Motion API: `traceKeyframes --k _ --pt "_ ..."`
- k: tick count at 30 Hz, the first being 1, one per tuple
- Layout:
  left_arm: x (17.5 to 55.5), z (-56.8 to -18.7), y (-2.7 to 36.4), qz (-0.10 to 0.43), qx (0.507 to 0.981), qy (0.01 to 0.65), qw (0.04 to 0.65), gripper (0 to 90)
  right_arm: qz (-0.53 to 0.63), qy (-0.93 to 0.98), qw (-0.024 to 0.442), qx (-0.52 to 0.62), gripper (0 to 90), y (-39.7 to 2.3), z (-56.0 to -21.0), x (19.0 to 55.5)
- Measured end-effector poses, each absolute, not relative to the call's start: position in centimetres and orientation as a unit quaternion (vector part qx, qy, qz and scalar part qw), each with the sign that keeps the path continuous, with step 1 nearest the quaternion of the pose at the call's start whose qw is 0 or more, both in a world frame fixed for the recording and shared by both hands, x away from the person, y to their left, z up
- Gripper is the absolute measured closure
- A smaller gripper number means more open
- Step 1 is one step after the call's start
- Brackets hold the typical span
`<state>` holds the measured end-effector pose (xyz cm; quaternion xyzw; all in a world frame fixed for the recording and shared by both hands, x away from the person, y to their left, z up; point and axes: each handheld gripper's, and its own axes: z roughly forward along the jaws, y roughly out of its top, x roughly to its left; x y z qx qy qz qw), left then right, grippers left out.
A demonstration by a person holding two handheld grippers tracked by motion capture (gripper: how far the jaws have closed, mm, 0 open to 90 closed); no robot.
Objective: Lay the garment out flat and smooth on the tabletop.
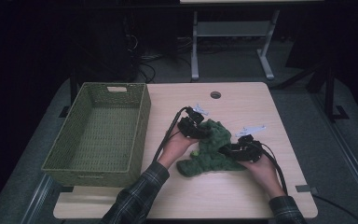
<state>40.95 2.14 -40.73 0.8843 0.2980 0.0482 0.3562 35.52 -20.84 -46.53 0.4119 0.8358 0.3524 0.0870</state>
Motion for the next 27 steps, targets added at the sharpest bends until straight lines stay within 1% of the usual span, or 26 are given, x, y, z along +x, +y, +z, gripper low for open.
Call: traceKeyframes --k 1,2,3,4,6,7,8,10,11,14,17,21,26,27 --pt "40.8 -40.7 2.1 0.046 0.881 0.302 0.360 81.2 0.353 0.834 0.090 0.414 63.2 -20.9 -46.5 35.5" --pt "40.7 -40.5 2.3 0.046 0.883 0.298 0.359 82.3 0.355 0.832 0.096 0.415 69.8 -21.1 -46.3 35.5" --pt "40.5 -40.3 2.5 0.046 0.882 0.295 0.364 82.3 0.355 0.832 0.096 0.415 69.8 -21.1 -46.3 35.5" --pt "40.2 -39.8 2.8 0.052 0.880 0.294 0.369 82.3 0.358 0.829 0.107 0.417 72.2 -21.4 -46.0 35.4" --pt "39.7 -39.1 3.5 0.061 0.873 0.295 0.383 82.3 0.360 0.828 0.112 0.416 73.7 -21.5 -45.8 35.3" --pt "39.5 -38.8 3.8 0.063 0.870 0.297 0.389 82.2 0.370 0.824 0.129 0.409 76.8 -22.1 -45.3 35.2" --pt "39.3 -38.6 4.3 0.067 0.866 0.297 0.397 82.2 0.370 0.824 0.129 0.409 76.8 -22.1 -45.3 35.2" --pt "38.9 -38.2 5.2 0.072 0.858 0.301 0.410 82.2 0.380 0.816 0.135 0.413 79.1 -22.7 -43.9 34.8" --pt "38.8 -38.1 5.7 0.073 0.855 0.304 0.413 82.2 0.380 0.816 0.135 0.413 79.1 -22.7 -43.9 34.8" --pt "38.4 -38.2 6.9 0.081 0.852 0.313 0.412 82.3 0.402 0.811 0.145 0.400 79.9 -23.2 -42.4 34.6" --pt "38.5 -39.6 8.4 0.071 0.848 0.344 0.396 82.5 0.406 0.819 0.147 0.377 79.8 -22.7 -41.3 34.8" --pt "38.5 -41.8 9.4 0.052 0.851 0.372 0.368 82.3 0.400 0.830 0.128 0.366 79.0 -21.7 -42.1 35.5" --pt "38.4 -44.5 9.6 0.029 0.870 0.377 0.316 81.3 0.375 0.846 0.108 0.364 78.7 -20.4 -43.7 35.9" --pt "38.3 -45.0 9.4 0.026 0.873 0.376 0.309 80.4 0.369 0.849 0.107 0.364 77.1 -20.2 -44.0 35.9"
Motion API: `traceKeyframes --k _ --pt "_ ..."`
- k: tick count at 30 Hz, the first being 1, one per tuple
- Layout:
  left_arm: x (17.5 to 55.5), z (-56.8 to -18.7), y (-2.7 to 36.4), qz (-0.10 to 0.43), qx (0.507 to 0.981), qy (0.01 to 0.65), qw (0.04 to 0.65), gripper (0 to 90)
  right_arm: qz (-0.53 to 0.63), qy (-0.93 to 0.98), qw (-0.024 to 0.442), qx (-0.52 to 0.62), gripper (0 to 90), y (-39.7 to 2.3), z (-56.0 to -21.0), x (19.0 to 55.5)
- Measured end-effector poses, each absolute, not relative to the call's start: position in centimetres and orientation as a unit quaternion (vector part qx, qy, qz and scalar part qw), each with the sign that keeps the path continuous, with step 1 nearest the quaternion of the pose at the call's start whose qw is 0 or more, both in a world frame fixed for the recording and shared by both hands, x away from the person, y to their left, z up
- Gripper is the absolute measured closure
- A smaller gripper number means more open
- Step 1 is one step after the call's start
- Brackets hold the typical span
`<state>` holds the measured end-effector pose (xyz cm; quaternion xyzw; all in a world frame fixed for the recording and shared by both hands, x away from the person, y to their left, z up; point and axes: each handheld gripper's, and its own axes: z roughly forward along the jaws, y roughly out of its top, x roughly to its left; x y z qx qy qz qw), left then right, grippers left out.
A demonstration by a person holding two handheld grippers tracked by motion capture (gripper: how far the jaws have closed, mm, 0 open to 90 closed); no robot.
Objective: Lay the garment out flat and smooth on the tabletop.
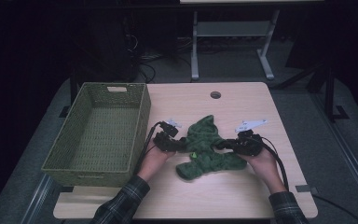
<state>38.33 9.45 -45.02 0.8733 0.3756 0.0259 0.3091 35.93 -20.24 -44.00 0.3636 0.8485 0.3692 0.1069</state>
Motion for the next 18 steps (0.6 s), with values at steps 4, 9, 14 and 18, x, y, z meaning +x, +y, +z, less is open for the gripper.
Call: traceKeyframes --k 4,9,14,18 --pt "38.1 -44.5 9.4 0.040 0.870 0.377 0.316 64.7 0.365 0.850 0.106 0.366 67.7 -20.2 -44.0 35.9" --pt "37.6 -40.8 9.5 0.072 0.852 0.370 0.365 57.8 0.396 0.834 0.122 0.364 63.6 -21.1 -41.7 35.7" --pt "39.2 -39.0 9.2 0.090 0.837 0.376 0.388 57.9 0.405 0.829 0.136 0.361 63.7 -20.7 -39.7 37.4" --pt "41.6 -39.1 8.8 0.080 0.834 0.381 0.391 57.4 0.401 0.830 0.124 0.366 64.1 -19.8 -39.6 39.7"
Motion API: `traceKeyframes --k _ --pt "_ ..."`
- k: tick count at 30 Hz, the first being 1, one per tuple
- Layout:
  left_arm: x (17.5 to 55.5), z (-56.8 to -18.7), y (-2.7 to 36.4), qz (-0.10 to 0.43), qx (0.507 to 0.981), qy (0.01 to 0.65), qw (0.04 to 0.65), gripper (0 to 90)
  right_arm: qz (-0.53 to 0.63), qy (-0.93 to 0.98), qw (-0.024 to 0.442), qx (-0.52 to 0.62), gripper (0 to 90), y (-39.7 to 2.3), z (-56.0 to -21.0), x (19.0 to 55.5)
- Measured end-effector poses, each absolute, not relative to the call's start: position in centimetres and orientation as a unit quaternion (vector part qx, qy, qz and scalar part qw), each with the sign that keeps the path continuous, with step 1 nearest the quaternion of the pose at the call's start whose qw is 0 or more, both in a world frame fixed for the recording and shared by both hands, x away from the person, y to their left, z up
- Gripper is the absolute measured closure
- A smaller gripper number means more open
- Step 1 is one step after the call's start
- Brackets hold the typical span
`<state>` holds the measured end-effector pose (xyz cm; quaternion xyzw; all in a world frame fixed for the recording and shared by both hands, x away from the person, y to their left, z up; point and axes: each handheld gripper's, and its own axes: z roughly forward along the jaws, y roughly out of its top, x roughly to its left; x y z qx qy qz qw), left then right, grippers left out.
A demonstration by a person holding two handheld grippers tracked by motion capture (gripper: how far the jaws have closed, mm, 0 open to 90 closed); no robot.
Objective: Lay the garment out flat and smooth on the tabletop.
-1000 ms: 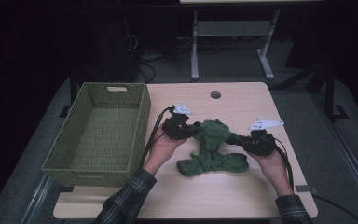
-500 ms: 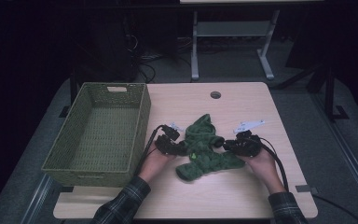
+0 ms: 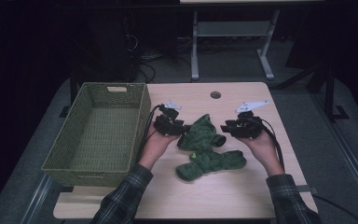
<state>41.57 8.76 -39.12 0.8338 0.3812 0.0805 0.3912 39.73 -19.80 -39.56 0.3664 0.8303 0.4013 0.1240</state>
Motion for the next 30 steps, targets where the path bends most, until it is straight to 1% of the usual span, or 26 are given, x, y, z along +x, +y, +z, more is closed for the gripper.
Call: traceKeyframes --k 3,8,13,19,23,26,27,28,30 --pt "43.2 -39.9 8.1 0.070 0.837 0.391 0.377 56.5 0.393 0.833 0.118 0.371 64.1 -19.1 -40.2 41.4" --pt "45.2 -41.6 7.3 0.058 0.844 0.394 0.359 56.1 0.381 0.838 0.091 0.379 63.9 -18.3 -42.2 43.5" --pt "46.4 -43.0 7.3 0.045 0.848 0.392 0.354 55.7 0.371 0.845 0.070 0.379 63.6 -17.5 -43.8 44.3" --pt "47.0 -44.5 7.3 0.022 0.854 0.393 0.340 56.0 0.358 0.851 0.061 0.380 65.5 -16.8 -44.6 44.7" --pt "47.1 -45.0 7.1 0.012 0.854 0.392 0.341 60.9 0.354 0.853 0.055 0.380 69.3 -16.8 -45.2 44.9" --pt "47.0 -45.5 6.8 0.002 0.856 0.393 0.335 66.6 0.352 0.854 0.046 0.380 75.6 -16.7 -45.4 44.9" --pt "47.0 -45.5 6.7 -0.001 0.859 0.390 0.332 69.3 0.352 0.855 0.046 0.378 78.8 -16.7 -45.5 44.9" --pt "46.9 -45.6 6.6 0.000 0.863 0.387 0.325 74.2 0.348 0.858 0.044 0.375 81.5 -16.6 -45.5 44.9" --pt "46.7 -45.6 6.4 0.000 0.865 0.386 0.321 81.2 0.344 0.862 0.046 0.370 84.8 -16.5 -45.6 44.8"
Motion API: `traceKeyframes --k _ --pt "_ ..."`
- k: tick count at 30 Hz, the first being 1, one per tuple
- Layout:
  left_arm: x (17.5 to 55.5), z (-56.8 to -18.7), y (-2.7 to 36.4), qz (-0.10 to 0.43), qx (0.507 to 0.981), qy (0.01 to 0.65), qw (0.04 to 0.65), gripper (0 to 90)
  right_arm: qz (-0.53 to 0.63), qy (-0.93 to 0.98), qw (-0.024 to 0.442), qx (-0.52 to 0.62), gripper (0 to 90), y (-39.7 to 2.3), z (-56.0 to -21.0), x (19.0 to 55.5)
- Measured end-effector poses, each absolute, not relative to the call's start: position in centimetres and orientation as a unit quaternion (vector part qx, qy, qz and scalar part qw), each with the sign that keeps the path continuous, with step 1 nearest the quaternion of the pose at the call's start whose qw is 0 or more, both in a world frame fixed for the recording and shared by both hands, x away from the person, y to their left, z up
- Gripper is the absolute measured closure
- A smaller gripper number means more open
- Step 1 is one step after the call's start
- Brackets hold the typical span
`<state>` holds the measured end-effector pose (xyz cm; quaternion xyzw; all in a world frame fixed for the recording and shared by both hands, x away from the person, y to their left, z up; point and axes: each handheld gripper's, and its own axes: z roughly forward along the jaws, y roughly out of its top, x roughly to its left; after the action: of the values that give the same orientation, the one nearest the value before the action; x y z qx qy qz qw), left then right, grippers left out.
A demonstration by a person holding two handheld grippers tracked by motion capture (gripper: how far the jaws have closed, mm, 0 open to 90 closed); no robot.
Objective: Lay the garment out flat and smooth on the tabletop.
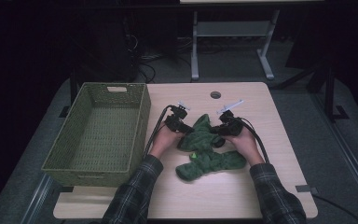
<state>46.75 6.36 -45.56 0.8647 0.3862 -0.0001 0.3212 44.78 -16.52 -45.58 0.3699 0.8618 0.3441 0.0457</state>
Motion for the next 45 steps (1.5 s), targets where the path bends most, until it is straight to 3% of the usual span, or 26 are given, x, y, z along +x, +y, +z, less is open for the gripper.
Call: traceKeyframes --k 3,13,17,23,32,36,40,45 --pt "46.5 -45.1 6.2 0.007 0.869 0.382 0.316 86.1 0.344 0.862 0.048 0.370 86.2 -16.5 -45.3 44.6" --pt "45.6 -41.4 6.4 0.063 0.856 0.357 0.369 86.5 0.354 0.846 0.122 0.379 87.1 -20.0 -40.9 43.2" --pt "45.2 -41.1 5.8 0.086 0.851 0.349 0.383 86.8 0.349 0.841 0.130 0.392 87.5 -22.1 -40.4 42.6" --pt "45.3 -43.0 5.3 0.098 0.845 0.361 0.383 86.9 0.334 0.838 0.106 0.418 87.9 -23.3 -42.7 42.7" --pt "45.6 -45.2 4.8 0.146 0.866 0.364 0.310 89.7 0.318 0.828 0.083 0.454 87.7 -23.1 -46.1 43.5" --pt "45.8 -45.7 5.3 0.131 0.861 0.373 0.320 89.3 0.319 0.825 0.083 0.459 83.6 -23.3 -46.1 43.6" --pt "46.1 -44.9 5.4 0.120 0.848 0.380 0.351 80.0 0.323 0.824 0.093 0.456 70.6 -23.2 -45.6 43.4" --pt "46.8 -43.5 4.8 0.110 0.837 0.368 0.389 63.0 0.348 0.818 0.115 0.444 66.2 -23.2 -44.2 43.2"
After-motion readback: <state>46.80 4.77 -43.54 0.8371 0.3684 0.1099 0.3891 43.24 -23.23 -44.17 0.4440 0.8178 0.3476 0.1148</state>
